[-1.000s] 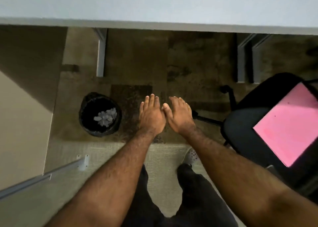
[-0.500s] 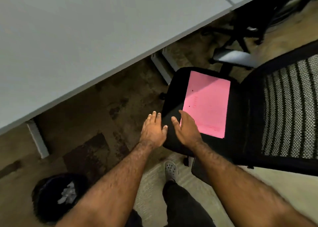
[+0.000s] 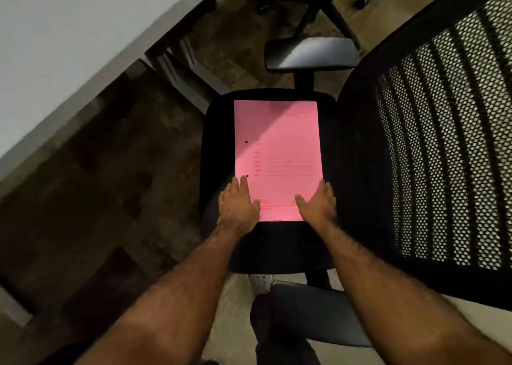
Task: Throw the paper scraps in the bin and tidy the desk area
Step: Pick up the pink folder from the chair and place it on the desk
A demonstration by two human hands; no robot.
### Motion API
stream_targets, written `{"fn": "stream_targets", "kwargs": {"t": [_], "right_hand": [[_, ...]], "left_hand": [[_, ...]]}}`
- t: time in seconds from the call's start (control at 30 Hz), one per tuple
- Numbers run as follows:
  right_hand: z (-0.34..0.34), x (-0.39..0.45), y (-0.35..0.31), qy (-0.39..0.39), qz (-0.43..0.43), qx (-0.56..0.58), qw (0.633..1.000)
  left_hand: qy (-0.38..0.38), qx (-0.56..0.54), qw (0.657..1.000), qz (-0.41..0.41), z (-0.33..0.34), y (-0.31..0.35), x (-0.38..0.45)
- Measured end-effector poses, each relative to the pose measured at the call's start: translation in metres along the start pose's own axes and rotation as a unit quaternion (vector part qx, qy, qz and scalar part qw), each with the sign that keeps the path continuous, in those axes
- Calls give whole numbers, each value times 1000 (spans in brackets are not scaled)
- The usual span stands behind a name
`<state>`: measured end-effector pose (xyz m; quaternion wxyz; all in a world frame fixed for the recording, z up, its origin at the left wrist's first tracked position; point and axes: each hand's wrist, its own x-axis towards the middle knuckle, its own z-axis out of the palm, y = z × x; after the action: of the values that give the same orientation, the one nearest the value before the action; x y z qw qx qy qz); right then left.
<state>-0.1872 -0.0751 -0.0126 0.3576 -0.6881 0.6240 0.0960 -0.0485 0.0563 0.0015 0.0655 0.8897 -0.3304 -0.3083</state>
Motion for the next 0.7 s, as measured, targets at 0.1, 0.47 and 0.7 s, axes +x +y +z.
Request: {"fn": "stream_targets", "kwargs": {"t": [0.1, 0.47, 0.7], "right_hand": [[6, 21, 11, -4, 58, 8, 998], [5, 31, 23, 17, 78, 59, 995], [-15, -1, 21, -8, 61, 141, 988]], "left_hand": [[3, -49, 998, -41, 14, 5, 13], [18, -191, 969, -157, 12, 0, 22], [29, -371, 914, -159, -13, 6, -3]]}}
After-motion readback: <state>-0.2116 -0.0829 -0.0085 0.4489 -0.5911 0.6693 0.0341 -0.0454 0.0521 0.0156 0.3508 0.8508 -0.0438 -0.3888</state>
